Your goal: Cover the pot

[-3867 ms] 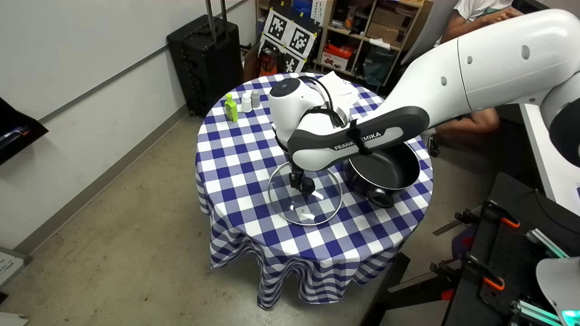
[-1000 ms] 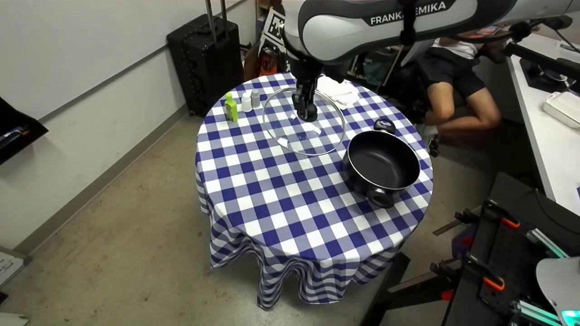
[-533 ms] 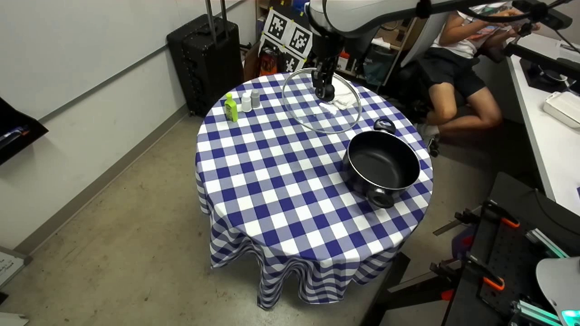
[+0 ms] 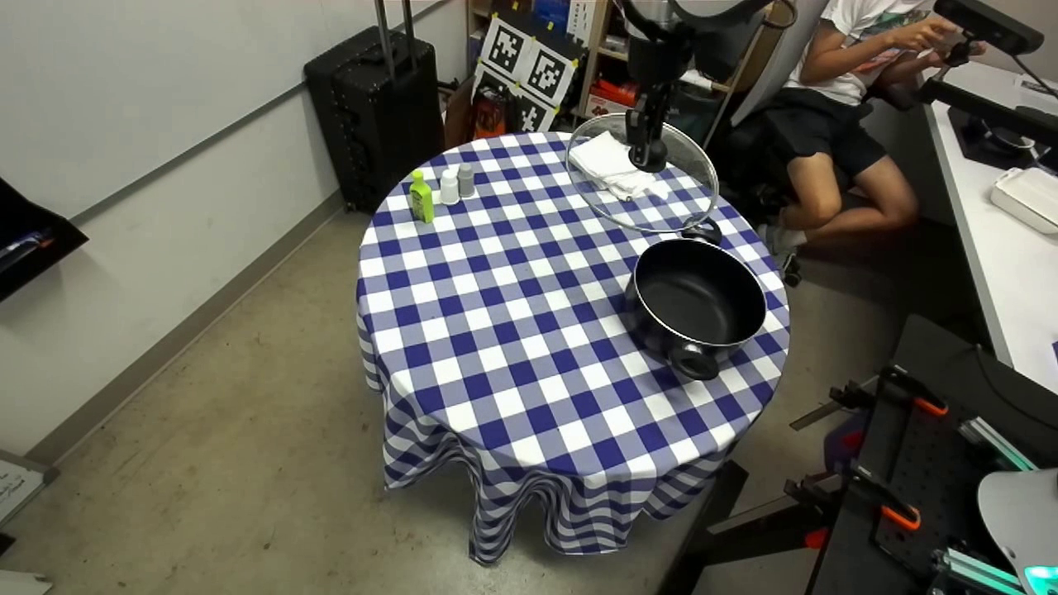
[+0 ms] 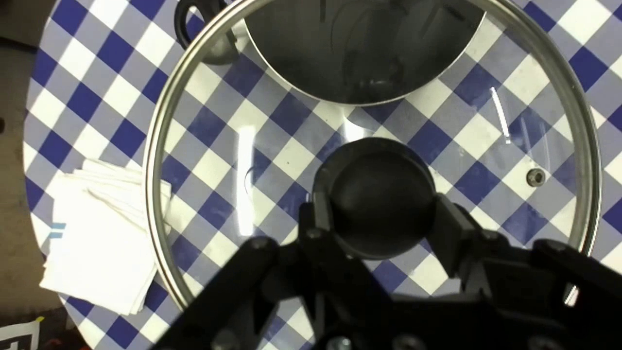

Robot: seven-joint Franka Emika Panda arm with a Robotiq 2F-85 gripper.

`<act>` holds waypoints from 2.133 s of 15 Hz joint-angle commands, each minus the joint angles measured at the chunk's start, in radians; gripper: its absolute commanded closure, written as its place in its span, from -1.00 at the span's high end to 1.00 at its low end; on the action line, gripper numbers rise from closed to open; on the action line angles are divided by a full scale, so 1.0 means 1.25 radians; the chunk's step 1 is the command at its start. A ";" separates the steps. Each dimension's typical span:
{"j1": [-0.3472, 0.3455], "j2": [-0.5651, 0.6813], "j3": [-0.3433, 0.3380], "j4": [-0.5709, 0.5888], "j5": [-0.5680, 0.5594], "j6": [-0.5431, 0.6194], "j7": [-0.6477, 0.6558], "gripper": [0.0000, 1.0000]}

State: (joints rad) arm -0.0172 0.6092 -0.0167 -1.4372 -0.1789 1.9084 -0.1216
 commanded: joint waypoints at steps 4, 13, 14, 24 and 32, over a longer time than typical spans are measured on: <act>-0.004 -0.178 -0.018 -0.303 -0.012 0.125 0.044 -0.50; 0.022 -0.261 -0.036 -0.600 -0.032 0.393 0.205 -0.50; 0.025 -0.260 -0.037 -0.609 -0.032 0.409 0.216 -0.50; 0.035 -0.234 -0.066 -0.607 -0.055 0.451 0.251 -0.50; 0.022 -0.218 -0.091 -0.633 -0.045 0.459 0.249 -0.50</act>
State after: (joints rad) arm 0.0075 0.3452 -0.1186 -2.2057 -0.2179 2.4610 0.1612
